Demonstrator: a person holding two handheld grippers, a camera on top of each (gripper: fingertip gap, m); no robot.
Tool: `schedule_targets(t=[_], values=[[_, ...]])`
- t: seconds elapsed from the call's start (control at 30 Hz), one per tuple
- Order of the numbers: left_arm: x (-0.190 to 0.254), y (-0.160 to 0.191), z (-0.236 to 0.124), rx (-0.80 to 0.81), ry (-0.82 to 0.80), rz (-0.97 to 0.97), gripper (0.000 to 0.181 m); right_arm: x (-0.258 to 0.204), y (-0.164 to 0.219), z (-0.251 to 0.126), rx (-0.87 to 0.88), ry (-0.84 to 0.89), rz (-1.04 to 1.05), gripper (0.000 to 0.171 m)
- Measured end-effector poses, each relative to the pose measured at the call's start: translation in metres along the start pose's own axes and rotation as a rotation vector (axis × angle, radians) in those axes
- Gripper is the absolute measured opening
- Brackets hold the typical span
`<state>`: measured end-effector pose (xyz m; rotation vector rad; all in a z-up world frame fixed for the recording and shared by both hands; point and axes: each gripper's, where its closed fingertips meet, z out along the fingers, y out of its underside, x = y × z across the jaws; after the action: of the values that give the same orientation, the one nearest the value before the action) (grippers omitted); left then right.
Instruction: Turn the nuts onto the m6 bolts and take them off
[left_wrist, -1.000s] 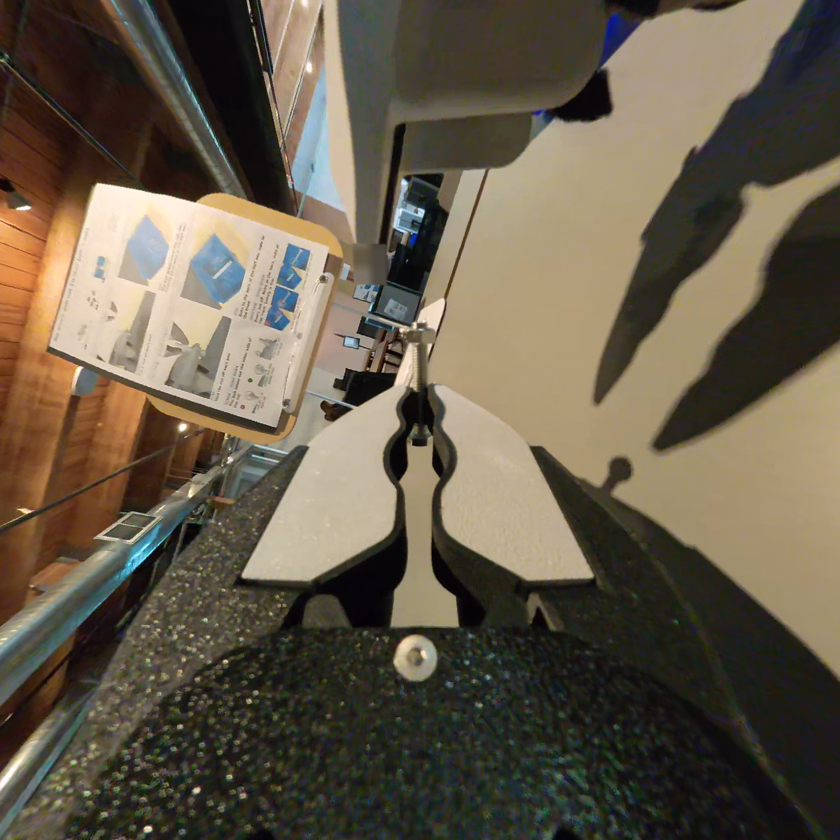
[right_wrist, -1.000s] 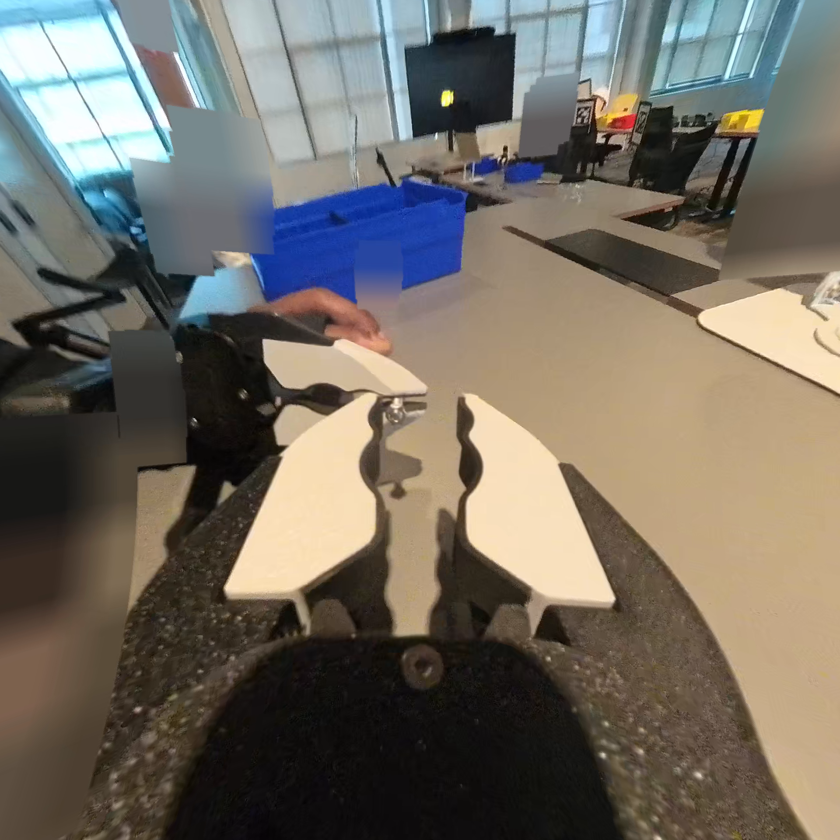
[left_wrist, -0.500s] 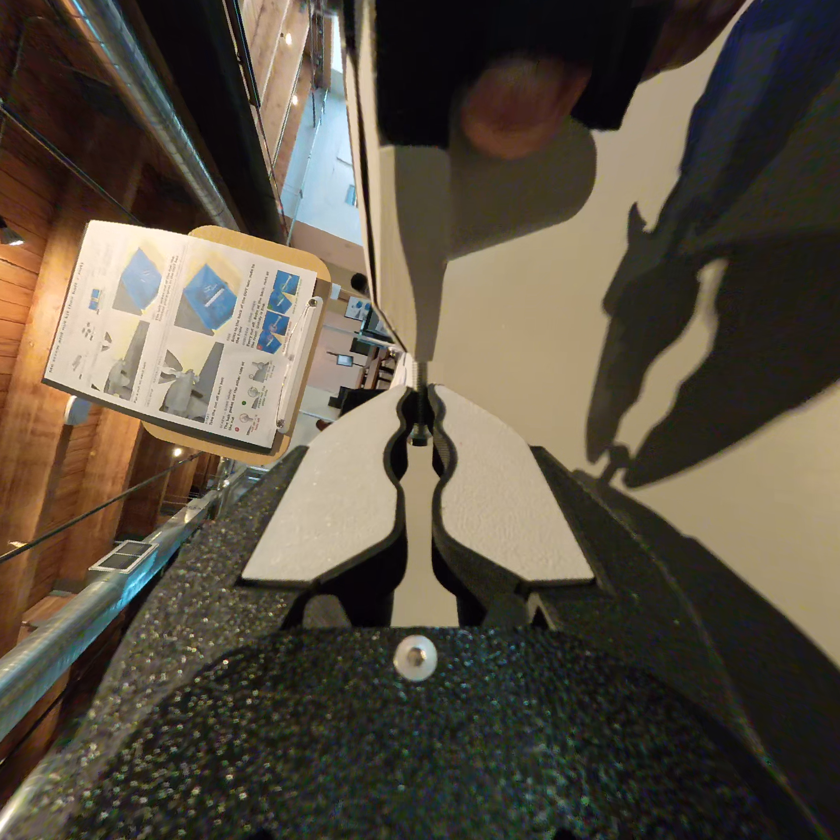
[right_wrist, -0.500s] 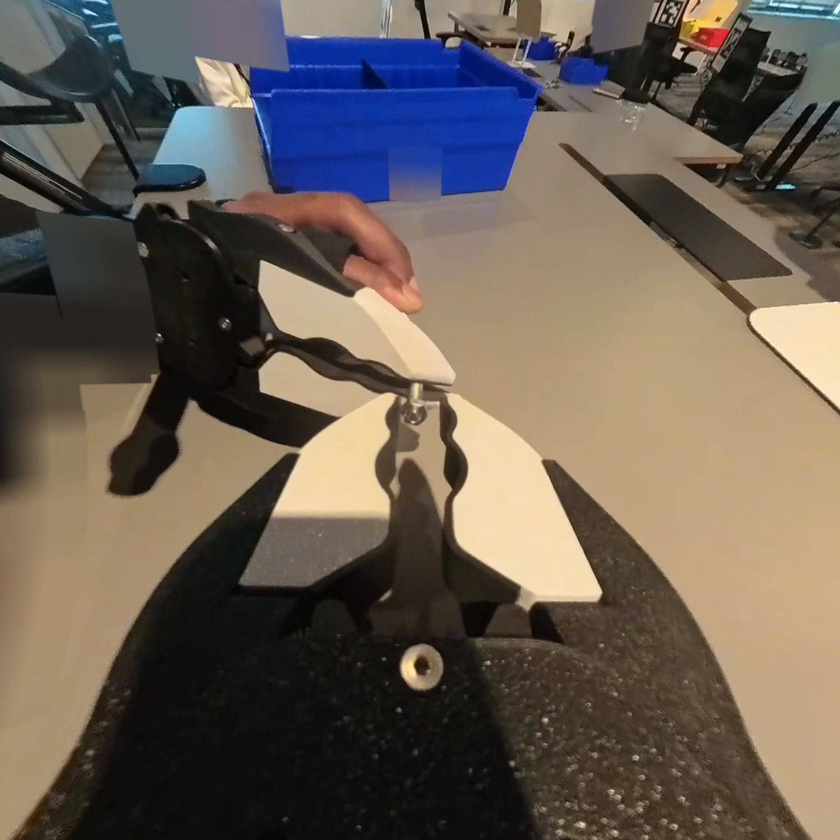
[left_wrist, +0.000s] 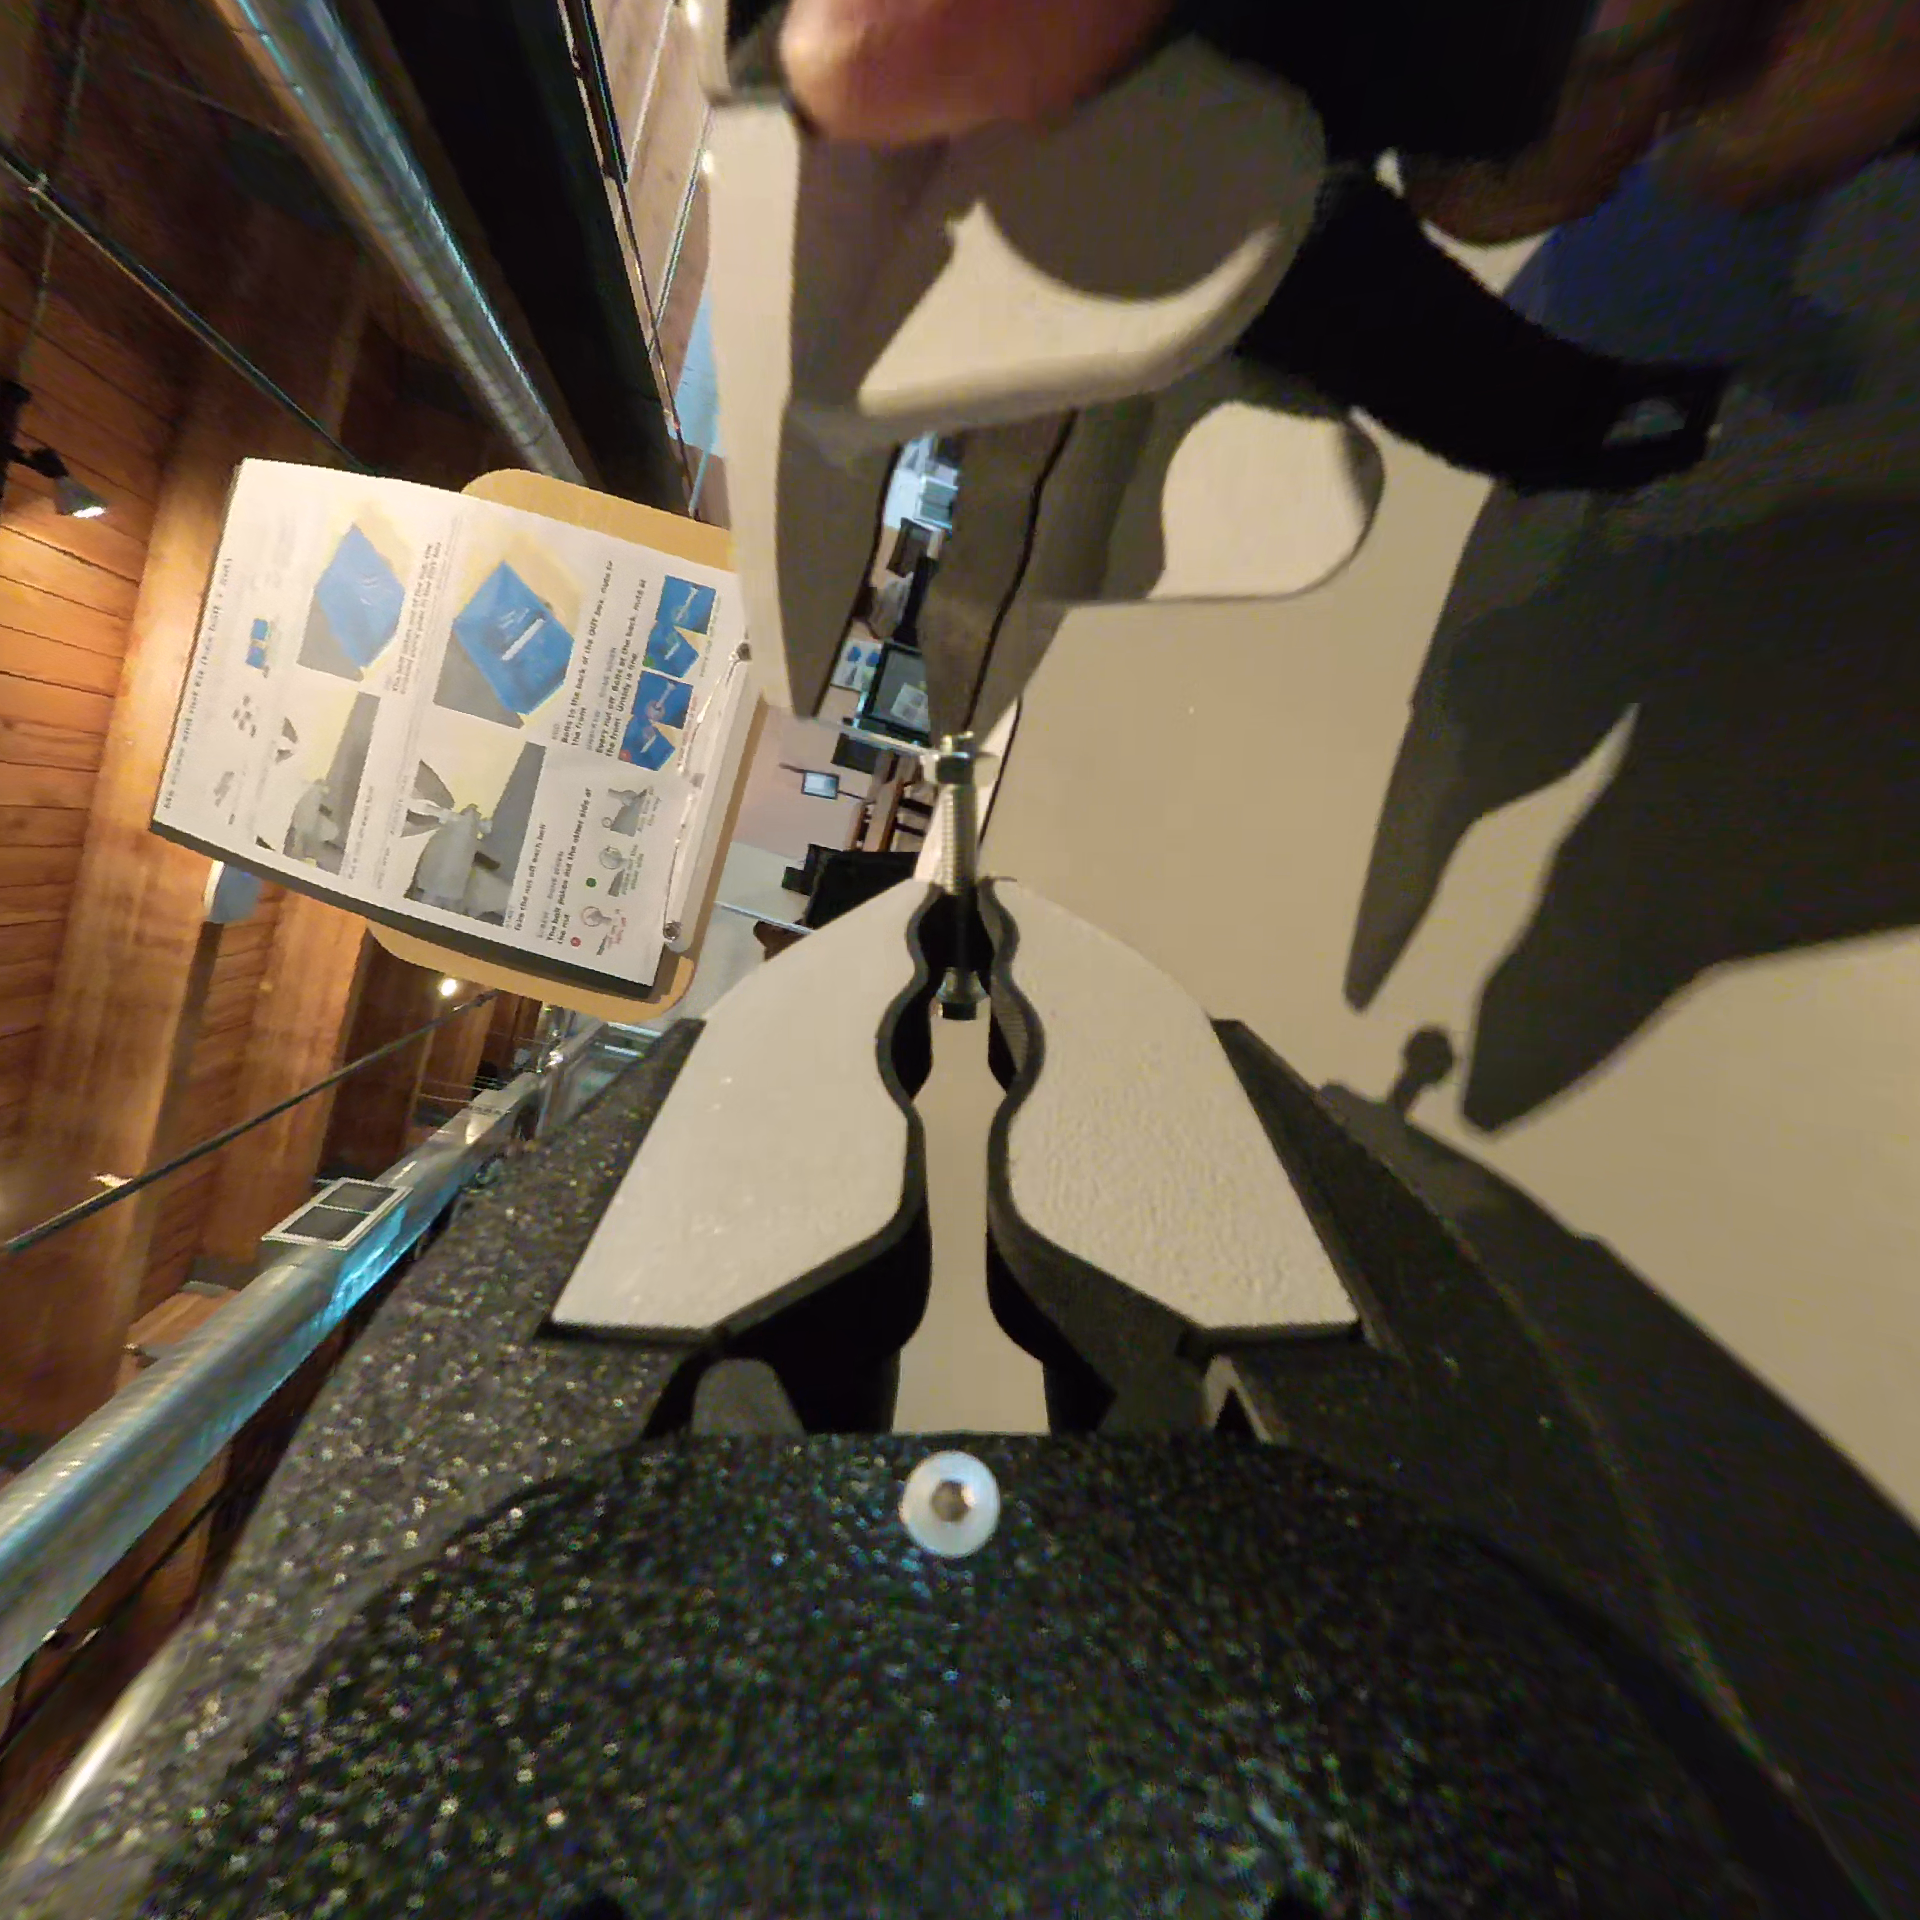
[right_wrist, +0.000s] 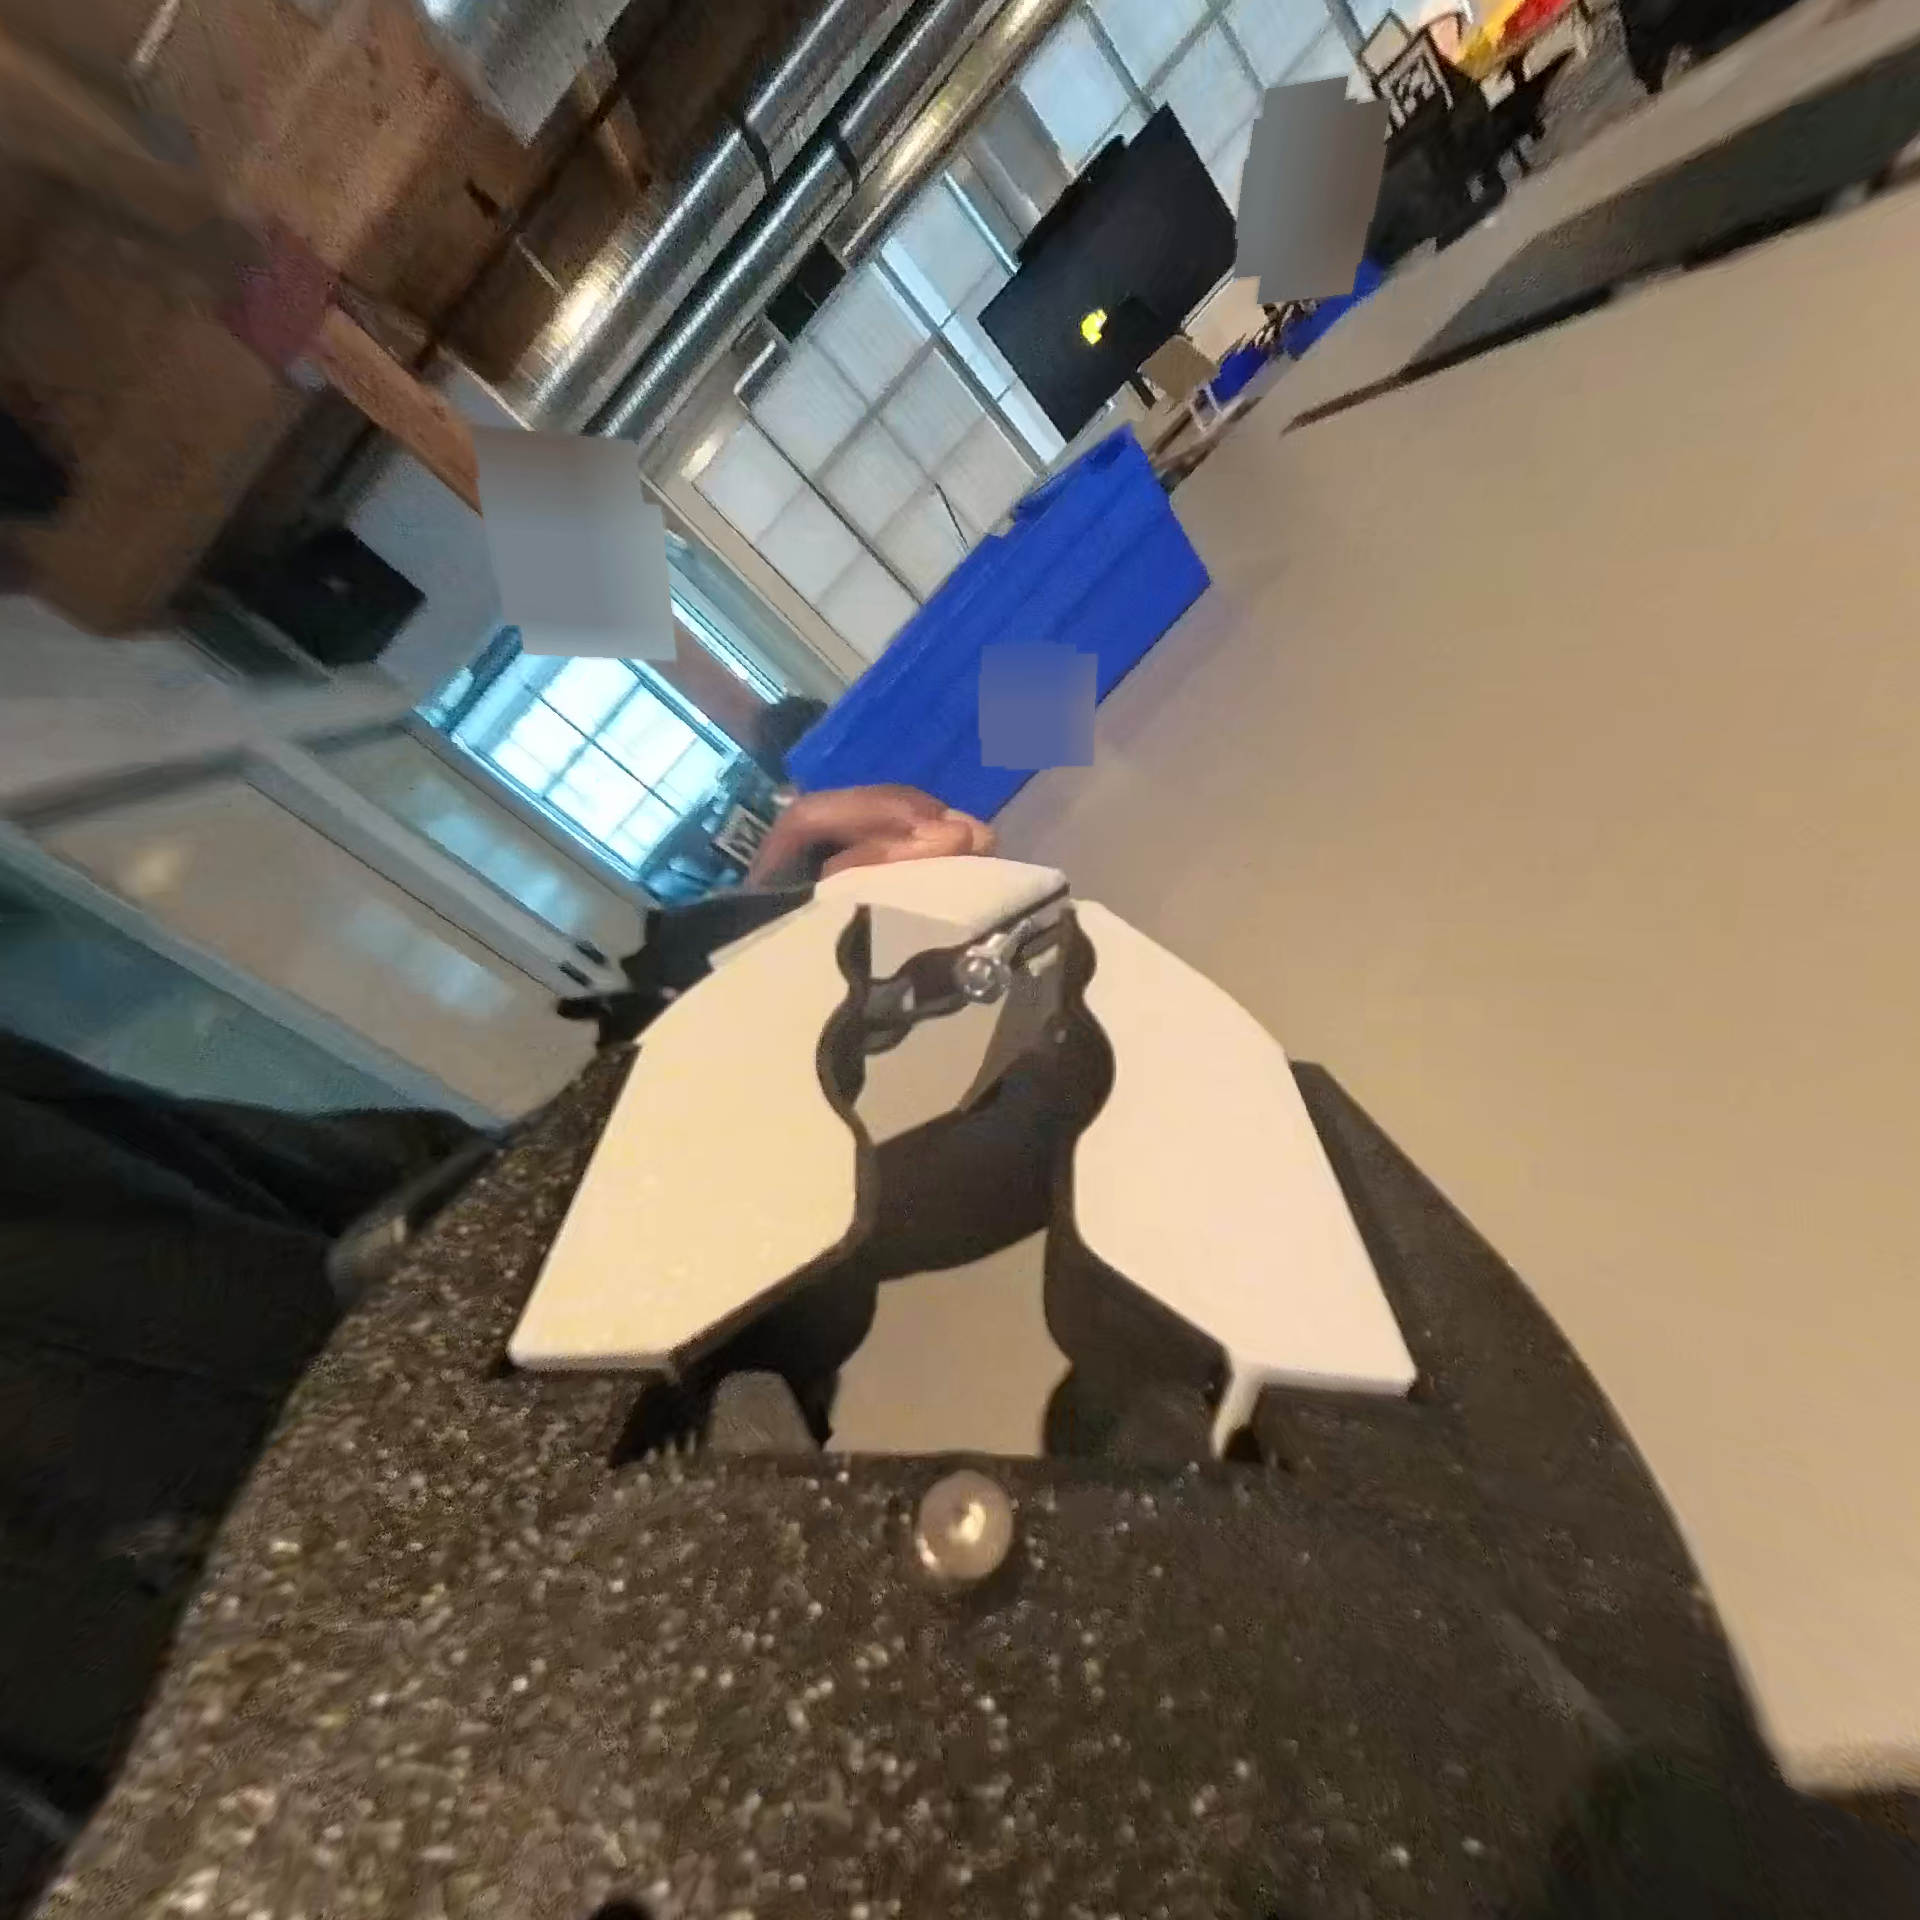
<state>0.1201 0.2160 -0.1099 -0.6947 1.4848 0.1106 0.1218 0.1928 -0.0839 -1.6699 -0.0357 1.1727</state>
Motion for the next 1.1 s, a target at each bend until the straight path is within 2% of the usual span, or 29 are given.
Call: schedule_targets(t=[0.27, 0.43, 0.53, 0.6, 0.67, 0.77, 0.87, 0.93, 1.0, 1.03, 1.1], values=[[0.002, -0.004, 0.0, 0.029, 0.03, -0.036, 0.006, 0.008, 0.015, -0.015, -0.304, 0.229, -0.719, 0.035], [0.005, -0.009, -0.002, 0.064, 0.055, -0.042, 0.005, 0.009, 0.022, -0.01, -0.408, 0.257, -0.903, 0.034], [0.009, -0.012, -0.002, 0.077, 0.074, -0.027, 0.005, 0.01, 0.026, -0.005, -0.444, 0.267, -0.954, 0.026], [0.009, -0.012, -0.002, 0.068, 0.069, -0.01, 0.005, 0.011, 0.03, -0.003, -0.462, 0.275, -0.92, 0.012], [0.007, -0.009, -0.001, 0.048, 0.053, 0.018, 0.005, 0.012, 0.031, -0.001, -0.44, 0.284, -0.786, 0.012], [0.002, -0.005, 0.0, 0.011, 0.01, 0.098, 0.006, 0.01, 0.03, 0.004, -0.333, 0.249, -0.388, 0.012], [0.0, -0.005, 0.0, -0.003, -0.004, 0.111, 0.006, 0.005, 0.027, 0.006, -0.174, 0.132, 0.066, 0.012], [-0.001, -0.006, 0.001, -0.002, -0.004, 0.079, 0.006, 0.002, 0.022, 0.006, -0.088, 0.038, 0.225, 0.013], [0.0, -0.005, 0.002, -0.003, 0.008, 0.056, 0.006, 0.001, 0.019, 0.003, -0.061, 0.006, 0.207, 0.022], [0.001, -0.005, 0.002, -0.002, 0.014, 0.047, 0.005, 0.002, 0.02, 0.002, -0.078, 0.02, 0.15, 0.032], [0.001, -0.004, 0.002, 0.005, 0.026, 0.02, 0.005, 0.002, 0.021, -0.003, -0.13, 0.067, -0.024, 0.036]])
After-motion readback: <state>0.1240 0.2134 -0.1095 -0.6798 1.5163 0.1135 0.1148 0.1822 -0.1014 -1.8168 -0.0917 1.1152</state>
